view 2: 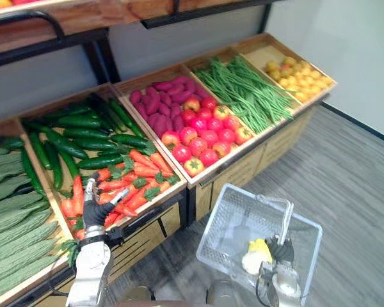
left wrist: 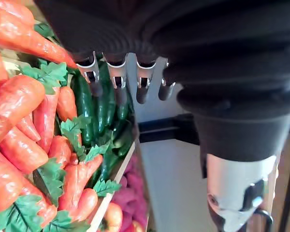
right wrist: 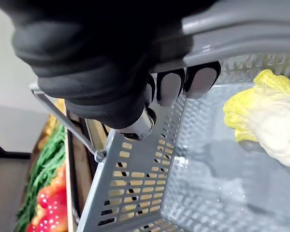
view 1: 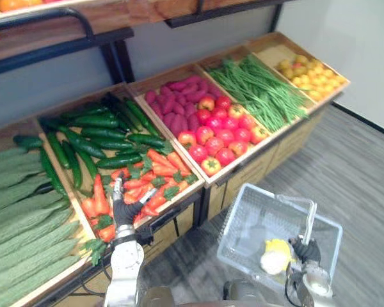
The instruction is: Pick vegetable in the basket
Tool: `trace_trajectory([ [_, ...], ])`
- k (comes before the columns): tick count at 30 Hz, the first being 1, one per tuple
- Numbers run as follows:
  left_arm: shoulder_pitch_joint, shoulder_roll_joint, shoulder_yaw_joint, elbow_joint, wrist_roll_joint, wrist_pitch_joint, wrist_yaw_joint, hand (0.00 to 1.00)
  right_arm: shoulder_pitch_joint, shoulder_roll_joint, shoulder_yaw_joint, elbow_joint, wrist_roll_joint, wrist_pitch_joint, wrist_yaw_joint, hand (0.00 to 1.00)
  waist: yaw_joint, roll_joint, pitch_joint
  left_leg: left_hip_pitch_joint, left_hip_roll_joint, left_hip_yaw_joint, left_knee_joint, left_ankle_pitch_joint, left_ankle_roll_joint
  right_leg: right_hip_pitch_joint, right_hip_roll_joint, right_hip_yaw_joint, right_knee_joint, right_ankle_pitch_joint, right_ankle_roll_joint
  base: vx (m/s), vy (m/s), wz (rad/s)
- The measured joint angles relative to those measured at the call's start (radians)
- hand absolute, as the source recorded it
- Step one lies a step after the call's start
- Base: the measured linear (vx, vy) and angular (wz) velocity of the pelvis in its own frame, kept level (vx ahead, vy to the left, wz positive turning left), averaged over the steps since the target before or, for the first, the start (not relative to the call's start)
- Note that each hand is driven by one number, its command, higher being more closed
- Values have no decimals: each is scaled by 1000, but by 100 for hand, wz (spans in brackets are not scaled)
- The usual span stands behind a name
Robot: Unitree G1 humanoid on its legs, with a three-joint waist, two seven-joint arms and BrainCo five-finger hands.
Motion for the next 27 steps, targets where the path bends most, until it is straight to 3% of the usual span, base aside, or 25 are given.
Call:
trace_trajectory([
  [2, 0, 6, 19, 0, 18, 5, 1, 0, 4, -2, -1, 1, 1, 0, 14, 100, 1, -1, -2, 8, -1, -8, -14, 2, 1, 25, -1, -16, -17, 0, 0, 75, -44, 23],
  [6, -15, 91, 40, 8, 68, 16, -1, 0, 5, -3, -1, 6, 1, 0, 35, 100, 17, -24, -21, 2, -4, -10, -36, 9, 4, 40, -4, -19, -73, 15, -3, 42, 21, 7],
  [8, -59, 180, 65, 60, 146, 29, -4, 0, 11, -12, -1, 15, 1, -3, 60, 100, 14, -43, -40, 2, -36, -27, -101, 60, 13, 50, -22, -42, -123, 31, -2, 32, 42, 38],
  [18, -86, 478, 14, 324, 418, 25, -85, 0, -67, -69, 33, 171, 0, -36, 106, 100, -9, -17, -38, 2, -52, -43, -279, 203, 26, 19, -20, -63, -208, 107, -13, -81, 10, 12],
  [22, -90, 503, -43, 362, 489, -8, -112, 0, -65, -99, 52, 171, 0, -44, 105, 100, -10, -2, -28, -22, -57, -39, -324, 242, 36, -23, -18, -52, -223, 135, -7, -150, 18, -4],
  [27, -169, 533, -218, 450, 614, -34, -118, 0, -72, -139, 80, 156, 1, -70, 102, 100, -9, 20, -2, -76, -63, -25, -342, 262, 37, -92, -21, -39, -217, 151, -4, -123, 18, -4],
])
